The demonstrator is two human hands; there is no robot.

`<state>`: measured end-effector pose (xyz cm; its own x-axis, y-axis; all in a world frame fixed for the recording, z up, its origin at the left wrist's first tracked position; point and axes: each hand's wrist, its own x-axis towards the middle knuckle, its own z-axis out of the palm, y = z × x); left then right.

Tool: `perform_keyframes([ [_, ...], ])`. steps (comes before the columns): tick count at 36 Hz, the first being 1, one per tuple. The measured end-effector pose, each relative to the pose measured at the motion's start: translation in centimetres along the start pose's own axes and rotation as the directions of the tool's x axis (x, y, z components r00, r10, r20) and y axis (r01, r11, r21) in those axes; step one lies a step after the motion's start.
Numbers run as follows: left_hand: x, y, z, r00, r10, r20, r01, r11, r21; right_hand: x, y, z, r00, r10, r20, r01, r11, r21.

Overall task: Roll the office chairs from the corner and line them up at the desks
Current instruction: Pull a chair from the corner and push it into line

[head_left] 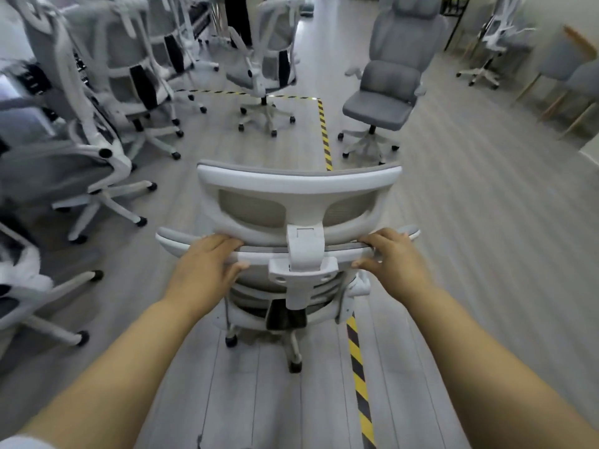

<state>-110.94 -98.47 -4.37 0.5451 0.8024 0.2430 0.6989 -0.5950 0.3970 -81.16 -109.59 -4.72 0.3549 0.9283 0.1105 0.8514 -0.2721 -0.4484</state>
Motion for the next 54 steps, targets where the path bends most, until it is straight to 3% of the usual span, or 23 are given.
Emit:
perform_keyframes([
  [15,19.1,-2.5,4.6,0.986,-0.136,-0.096,0.141,0.989,0.047,23.7,4.8,0.8,0.988,-0.153,0.036,0.148,0.984,0.101],
  [30,40.2,-3.3,9.3,0.964,-0.222,-0.143,0.235,0.969,0.079,48.4,10.2,1.1,0.96,-0.248,0.13,0.242,0.968,0.058],
  [39,52.2,-2.3,13.5,0.93,-0.308,-0.2,0.327,0.943,0.068,62.9,15.4,0.8,0.919,-0.372,0.131,0.368,0.928,0.05],
  [45,60.4,-1.0,16.2,0.898,-0.377,-0.229,0.392,0.92,0.023,73.0,18.4,-0.2,0.869,-0.449,0.207,0.45,0.892,0.046],
  [54,70.8,-0.4,18.8,0.884,-0.398,-0.246,0.423,0.904,0.057,85.1,21.7,-0.7,0.84,-0.485,0.243,0.485,0.872,0.063],
])
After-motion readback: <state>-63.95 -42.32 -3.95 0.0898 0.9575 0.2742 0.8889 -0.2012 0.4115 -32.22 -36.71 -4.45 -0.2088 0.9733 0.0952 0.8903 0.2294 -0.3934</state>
